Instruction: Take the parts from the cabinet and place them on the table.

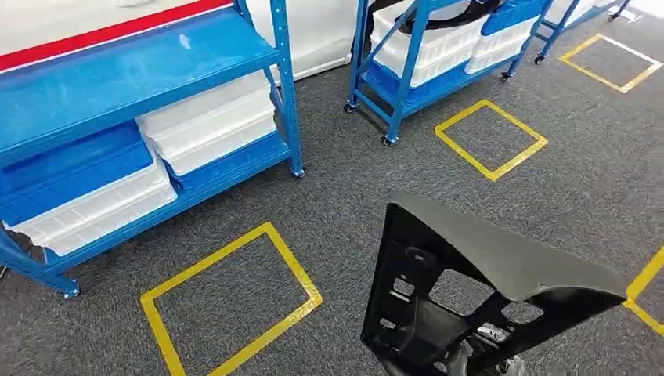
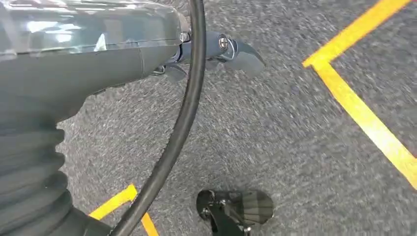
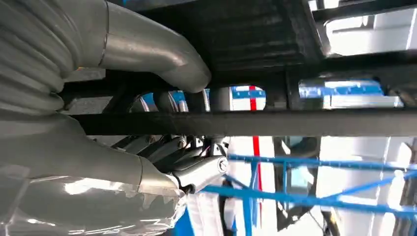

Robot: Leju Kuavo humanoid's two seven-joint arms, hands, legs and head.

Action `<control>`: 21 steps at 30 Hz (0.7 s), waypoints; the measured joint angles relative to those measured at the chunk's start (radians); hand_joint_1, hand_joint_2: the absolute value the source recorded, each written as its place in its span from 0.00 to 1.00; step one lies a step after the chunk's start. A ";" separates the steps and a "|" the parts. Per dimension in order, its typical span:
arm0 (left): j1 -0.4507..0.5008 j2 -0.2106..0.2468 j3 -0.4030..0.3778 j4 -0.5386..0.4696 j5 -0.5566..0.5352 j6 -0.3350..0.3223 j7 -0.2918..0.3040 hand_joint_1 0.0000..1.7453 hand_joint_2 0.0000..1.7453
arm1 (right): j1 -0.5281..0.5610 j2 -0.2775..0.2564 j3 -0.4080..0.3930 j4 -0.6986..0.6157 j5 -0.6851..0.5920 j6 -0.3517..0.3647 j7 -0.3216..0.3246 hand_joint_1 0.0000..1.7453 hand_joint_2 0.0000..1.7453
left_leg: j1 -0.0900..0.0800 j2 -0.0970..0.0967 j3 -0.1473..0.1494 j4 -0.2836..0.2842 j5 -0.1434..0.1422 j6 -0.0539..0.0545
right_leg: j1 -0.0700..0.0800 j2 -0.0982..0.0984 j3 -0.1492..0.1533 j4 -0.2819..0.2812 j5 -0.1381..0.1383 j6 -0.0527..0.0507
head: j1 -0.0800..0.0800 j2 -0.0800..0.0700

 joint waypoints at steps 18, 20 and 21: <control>0.004 0.012 -0.102 0.000 -0.213 0.004 -0.089 0.00 1.00 | -0.094 0.005 -0.020 0.122 -0.050 0.139 0.000 1.00 1.00 | 0.015 -0.154 -0.007 0.007 0.000 0.008 | -0.019 0.230 -0.036 0.012 0.030 0.017 | 0.000 0.000; 0.006 0.012 -0.131 0.000 -0.219 0.005 -0.085 0.00 1.00 | -0.105 0.005 -0.026 0.143 -0.036 0.133 0.000 1.00 1.00 | 0.012 -0.126 -0.007 0.002 0.007 0.020 | -0.015 0.127 -0.067 0.077 -0.020 0.020 | 0.000 0.000; 0.010 0.013 -0.134 0.000 -0.199 0.005 -0.075 0.00 1.00 | -0.113 0.005 -0.027 0.149 -0.024 0.121 0.000 1.00 1.00 | 0.009 -0.110 -0.009 0.002 0.008 0.021 | -0.017 0.103 -0.104 0.152 -0.062 0.024 | 0.000 0.000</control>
